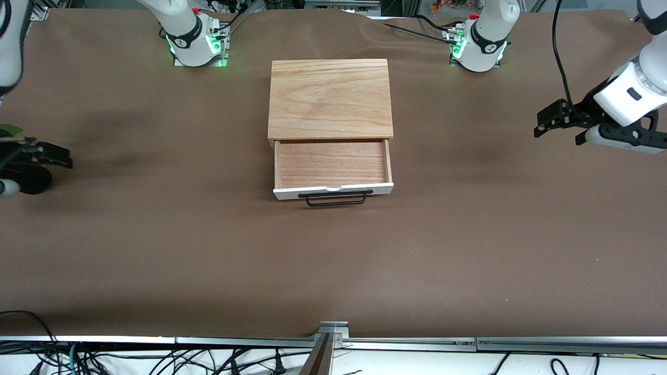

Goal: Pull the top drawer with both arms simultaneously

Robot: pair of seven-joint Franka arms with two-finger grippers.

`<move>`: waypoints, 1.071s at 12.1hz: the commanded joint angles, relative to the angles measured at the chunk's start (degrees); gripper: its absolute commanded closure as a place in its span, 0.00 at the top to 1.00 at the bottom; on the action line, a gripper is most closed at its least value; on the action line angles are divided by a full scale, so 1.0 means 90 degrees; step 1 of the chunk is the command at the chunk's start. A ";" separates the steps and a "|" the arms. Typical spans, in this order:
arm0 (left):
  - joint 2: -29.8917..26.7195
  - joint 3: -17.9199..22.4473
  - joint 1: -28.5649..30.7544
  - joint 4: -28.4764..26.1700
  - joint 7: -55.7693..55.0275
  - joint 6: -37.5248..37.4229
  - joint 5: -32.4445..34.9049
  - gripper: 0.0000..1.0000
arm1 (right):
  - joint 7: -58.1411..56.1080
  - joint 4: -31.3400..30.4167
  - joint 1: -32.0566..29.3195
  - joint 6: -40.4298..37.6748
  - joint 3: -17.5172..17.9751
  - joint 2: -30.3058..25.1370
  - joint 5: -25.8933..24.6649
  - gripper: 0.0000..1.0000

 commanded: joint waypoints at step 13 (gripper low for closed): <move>-0.0600 -0.0028 0.0113 -0.0103 -0.0270 -0.0648 0.0873 1.00 | 0.0687 -0.1635 -0.0797 0.0508 0.0914 -0.1321 0.0222 1.00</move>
